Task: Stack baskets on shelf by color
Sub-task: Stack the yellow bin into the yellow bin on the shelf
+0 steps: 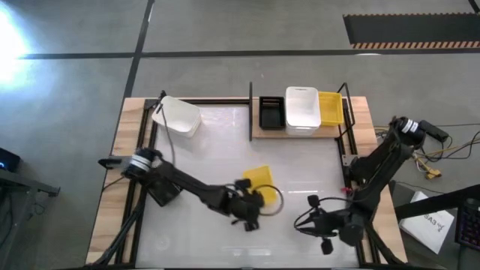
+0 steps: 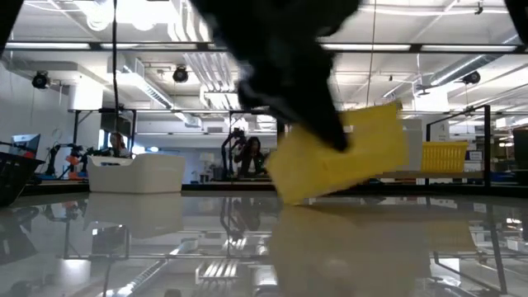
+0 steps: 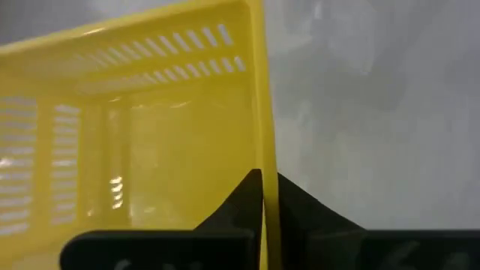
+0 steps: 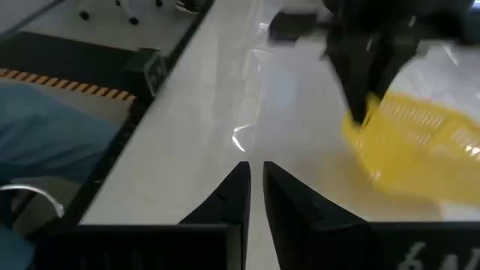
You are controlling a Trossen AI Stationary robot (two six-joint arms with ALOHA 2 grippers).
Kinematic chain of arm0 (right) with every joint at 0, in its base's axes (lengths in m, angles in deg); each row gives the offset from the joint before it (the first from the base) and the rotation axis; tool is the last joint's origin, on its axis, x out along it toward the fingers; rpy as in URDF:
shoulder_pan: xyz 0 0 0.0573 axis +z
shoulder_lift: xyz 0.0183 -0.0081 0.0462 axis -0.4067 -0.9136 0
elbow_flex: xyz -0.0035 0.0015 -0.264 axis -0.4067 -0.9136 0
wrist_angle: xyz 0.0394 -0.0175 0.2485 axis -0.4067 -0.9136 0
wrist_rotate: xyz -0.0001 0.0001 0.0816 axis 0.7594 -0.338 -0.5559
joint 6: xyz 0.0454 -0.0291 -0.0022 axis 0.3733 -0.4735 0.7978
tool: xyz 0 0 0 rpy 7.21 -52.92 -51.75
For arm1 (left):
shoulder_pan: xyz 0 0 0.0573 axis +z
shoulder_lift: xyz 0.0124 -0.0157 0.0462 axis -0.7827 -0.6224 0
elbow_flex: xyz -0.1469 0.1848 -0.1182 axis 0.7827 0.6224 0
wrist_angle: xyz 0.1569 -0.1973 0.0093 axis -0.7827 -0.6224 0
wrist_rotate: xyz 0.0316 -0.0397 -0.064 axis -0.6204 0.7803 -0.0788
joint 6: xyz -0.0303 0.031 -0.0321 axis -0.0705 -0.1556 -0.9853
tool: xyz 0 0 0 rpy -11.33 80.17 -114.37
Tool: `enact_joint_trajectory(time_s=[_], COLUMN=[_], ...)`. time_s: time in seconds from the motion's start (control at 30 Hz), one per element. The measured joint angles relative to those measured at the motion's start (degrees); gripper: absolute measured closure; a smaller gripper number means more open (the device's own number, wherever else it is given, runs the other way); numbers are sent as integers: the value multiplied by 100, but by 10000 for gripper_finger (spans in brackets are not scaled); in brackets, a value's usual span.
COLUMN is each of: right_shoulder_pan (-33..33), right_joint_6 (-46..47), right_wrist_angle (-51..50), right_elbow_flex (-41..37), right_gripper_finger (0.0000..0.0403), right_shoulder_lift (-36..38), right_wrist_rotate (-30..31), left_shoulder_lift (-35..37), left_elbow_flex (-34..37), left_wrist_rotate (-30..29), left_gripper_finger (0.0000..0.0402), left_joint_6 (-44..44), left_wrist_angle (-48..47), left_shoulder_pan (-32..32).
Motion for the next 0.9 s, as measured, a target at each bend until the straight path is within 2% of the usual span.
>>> enact_joint_trajectory(time_s=[0.13,0.27,0.37,0.47,0.57,0.7,0.9], right_shoulder_pan=[158,243,249,191,144,-13,-654], right_joint_6=[0,7,110,328,347,355,389], right_wrist_angle=[-116,-440,-842,-1119,-1184,-1173,-1188], right_elbow_flex=[0,0,0,-2,-7,-7,58], right_gripper_finger=[371,372,371,371,371,371,350], right_shoulder_lift=[312,411,410,334,239,161,154], right_wrist_rotate=[4,2,-3,-10,-19,-138,-1020], left_shoulder_lift=[-967,-1633,-1839,-1877,-1878,-1878,-1685], left_elbow_flex=[-1208,-2173,-2547,-2614,-2614,-2595,-2575], left_wrist_rotate=[2,27,92,150,353,615,915], left_gripper_finger=[401,401,401,396,367,306,226], left_joint_6=[322,564,730,726,727,726,734], left_wrist_angle=[-10,-55,-45,-25,-19,-3,-97], left_shoulder_pan=[-31,-17,2,39,92,165,178])
